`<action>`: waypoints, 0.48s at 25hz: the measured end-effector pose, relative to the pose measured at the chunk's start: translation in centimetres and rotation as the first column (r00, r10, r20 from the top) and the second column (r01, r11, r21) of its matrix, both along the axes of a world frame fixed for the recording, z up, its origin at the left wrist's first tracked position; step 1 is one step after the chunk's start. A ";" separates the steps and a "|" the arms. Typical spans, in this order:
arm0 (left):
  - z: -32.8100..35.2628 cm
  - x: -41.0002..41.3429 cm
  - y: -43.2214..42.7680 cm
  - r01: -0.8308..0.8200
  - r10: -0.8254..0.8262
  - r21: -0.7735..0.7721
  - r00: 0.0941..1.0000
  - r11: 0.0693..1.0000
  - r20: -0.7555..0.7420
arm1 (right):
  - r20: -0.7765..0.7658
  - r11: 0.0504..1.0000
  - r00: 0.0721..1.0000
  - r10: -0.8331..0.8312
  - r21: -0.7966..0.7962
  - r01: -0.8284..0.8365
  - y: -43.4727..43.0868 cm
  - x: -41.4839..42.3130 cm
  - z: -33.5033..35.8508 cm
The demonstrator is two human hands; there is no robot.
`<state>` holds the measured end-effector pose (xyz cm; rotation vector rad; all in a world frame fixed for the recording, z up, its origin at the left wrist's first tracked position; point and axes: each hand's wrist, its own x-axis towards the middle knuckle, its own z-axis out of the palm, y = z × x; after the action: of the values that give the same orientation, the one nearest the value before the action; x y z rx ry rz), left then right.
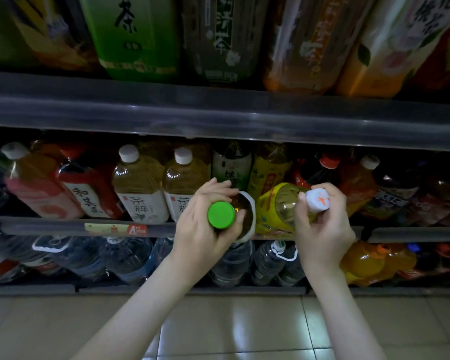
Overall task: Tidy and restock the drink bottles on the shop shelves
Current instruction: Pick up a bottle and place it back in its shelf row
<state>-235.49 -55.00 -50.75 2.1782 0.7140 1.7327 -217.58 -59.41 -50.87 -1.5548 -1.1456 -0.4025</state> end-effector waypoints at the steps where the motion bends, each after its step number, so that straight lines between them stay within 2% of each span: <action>1: 0.9 -0.6 -0.8 0.006 -0.006 -0.011 1.000 1.000 0.026 | -0.013 0.999 1.000 -0.005 -0.031 0.005 0.4 -0.2 0.3; 4: 2.6 -3.0 -2.1 -0.052 0.058 -0.112 0.997 0.992 0.050 | -0.017 0.988 0.999 0.046 -0.145 -0.048 2.2 -0.7 1.0; 8: 4.1 -6.3 -1.7 -0.260 0.250 -0.291 0.966 0.921 -0.072 | -0.030 0.951 0.998 0.060 -0.302 -0.066 4.5 -1.0 1.9; 10: 4.9 -7.5 -1.4 -0.282 0.272 -0.400 0.959 0.872 -0.082 | -0.022 0.885 0.998 0.056 -0.462 -0.060 5.8 -0.6 2.5; 12: 5.8 -8.4 -1.4 -0.305 0.295 -0.468 0.951 0.830 -0.096 | -0.015 0.777 0.997 0.073 -0.626 -0.066 6.8 -0.4 3.1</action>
<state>-243.84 -56.39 -44.98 1.8089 1.3897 1.4535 -217.95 -52.56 -47.79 -2.0745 -1.4293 0.0458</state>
